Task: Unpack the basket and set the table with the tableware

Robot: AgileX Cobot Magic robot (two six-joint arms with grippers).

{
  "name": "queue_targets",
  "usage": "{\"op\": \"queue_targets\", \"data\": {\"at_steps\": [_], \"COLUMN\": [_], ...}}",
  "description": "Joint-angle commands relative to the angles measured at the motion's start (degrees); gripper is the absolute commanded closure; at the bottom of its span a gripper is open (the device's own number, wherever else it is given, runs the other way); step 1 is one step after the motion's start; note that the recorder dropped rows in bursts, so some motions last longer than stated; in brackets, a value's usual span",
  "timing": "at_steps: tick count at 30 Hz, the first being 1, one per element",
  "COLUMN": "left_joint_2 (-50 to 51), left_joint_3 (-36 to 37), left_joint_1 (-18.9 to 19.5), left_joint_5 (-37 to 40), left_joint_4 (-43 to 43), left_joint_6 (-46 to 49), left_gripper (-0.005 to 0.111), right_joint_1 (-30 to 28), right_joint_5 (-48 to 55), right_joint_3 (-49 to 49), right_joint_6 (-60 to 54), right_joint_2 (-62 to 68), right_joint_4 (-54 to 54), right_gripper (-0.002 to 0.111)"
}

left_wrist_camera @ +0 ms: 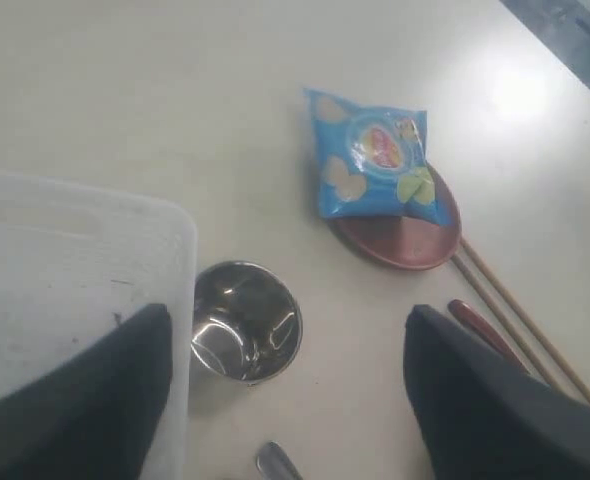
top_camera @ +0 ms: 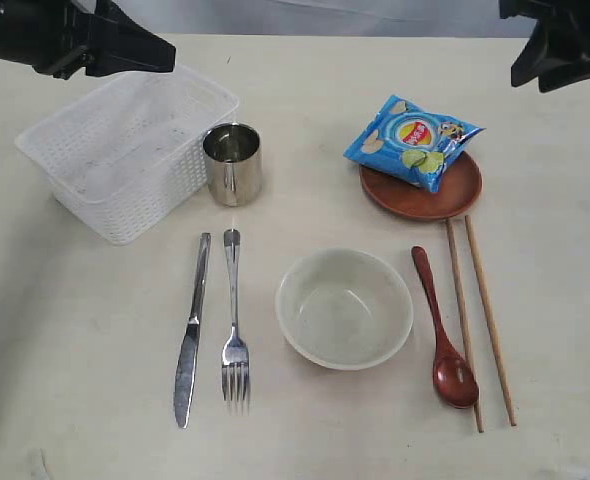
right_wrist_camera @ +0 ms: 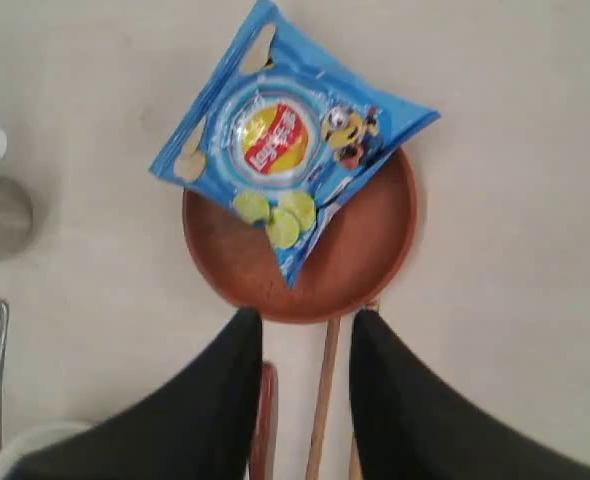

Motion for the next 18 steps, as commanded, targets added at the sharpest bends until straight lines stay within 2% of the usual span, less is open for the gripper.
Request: {"op": "queue_targets", "data": {"at_steps": [1,6,9,18], "left_joint_2": [-0.42,-0.42,-0.42,-0.42], "left_joint_3": [0.37,0.37,0.37,0.37], "left_joint_1": [-0.41,-0.41,-0.41,-0.41], "left_joint_5": [0.52,0.64,0.64,0.99], "left_joint_4": [-0.27,-0.27,-0.27,-0.27], "left_joint_6": [0.36,0.36,0.36,0.36], "left_gripper": [0.045,0.045,0.045,0.045], "right_joint_1": [3.17,8.08,10.65,16.07], "right_joint_5": [3.46,4.09,3.59,-12.66], "right_joint_3": [-0.16,2.03,6.19,21.28], "right_joint_6": [-0.49,0.01,4.55,14.55], "right_joint_2": [-0.88,-0.88,-0.88,-0.55], "right_joint_4": [-1.13,-1.78,-6.02,-11.88], "right_gripper": [0.078,0.078,0.078,0.078]}}
